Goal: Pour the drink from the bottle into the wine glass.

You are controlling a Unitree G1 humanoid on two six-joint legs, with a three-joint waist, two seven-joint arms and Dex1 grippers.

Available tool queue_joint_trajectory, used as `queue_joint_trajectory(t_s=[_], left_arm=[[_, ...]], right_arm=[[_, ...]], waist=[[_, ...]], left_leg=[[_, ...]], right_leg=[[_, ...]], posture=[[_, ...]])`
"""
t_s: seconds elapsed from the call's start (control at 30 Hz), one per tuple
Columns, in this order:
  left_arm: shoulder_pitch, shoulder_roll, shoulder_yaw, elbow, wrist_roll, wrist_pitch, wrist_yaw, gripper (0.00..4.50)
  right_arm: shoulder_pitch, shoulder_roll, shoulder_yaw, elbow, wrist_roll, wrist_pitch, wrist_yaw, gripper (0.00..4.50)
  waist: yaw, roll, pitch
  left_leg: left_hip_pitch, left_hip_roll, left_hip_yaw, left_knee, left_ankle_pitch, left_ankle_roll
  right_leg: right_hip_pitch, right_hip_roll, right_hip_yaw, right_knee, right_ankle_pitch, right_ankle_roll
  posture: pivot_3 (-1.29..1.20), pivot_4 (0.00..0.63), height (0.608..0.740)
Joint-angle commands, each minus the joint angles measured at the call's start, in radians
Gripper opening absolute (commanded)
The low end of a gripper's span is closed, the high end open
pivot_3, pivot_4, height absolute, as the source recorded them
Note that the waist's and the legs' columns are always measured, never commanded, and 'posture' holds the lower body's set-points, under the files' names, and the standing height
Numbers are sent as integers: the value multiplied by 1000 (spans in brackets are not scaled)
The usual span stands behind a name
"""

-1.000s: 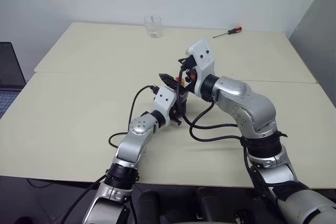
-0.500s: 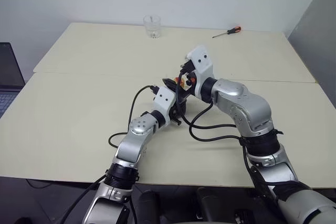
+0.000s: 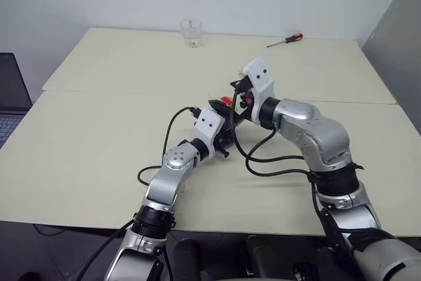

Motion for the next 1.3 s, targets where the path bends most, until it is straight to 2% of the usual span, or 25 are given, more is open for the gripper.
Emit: queue_joint_trajectory(t_s=[0.03, 0.83, 1.1, 1.3], left_arm=[[-7, 1, 16, -61, -11, -7, 3, 770], [-9, 7, 11, -54, -12, -9, -7, 770], [-3, 14, 70, -57, -28, -4, 15, 770], [18, 58, 130, -76, -45, -19, -4, 770]], right_arm=[[13, -47, -55, -86, 27, 31, 20, 4500], [83, -168, -69, -229, 151, 93, 121, 4500], [73, -217, -129, -174, 141, 64, 130, 4500], [66, -244, -169, -168, 167, 65, 156, 4500]], waist=[[0, 0, 0], [0, 0, 0], [0, 0, 0], [-1, 0, 0]], left_leg=[[0, 0, 0, 0, 0, 0], [0, 0, 0, 0, 0, 0], [0, 0, 0, 0, 0, 0], [0, 0, 0, 0, 0, 0]], right_leg=[[0, 0, 0, 0, 0, 0], [0, 0, 0, 0, -1, 1], [0, 0, 0, 0, -1, 1], [0, 1, 0, 0, -1, 1]], posture=[[0, 150, 740], [0, 150, 740], [0, 150, 740], [0, 150, 740]])
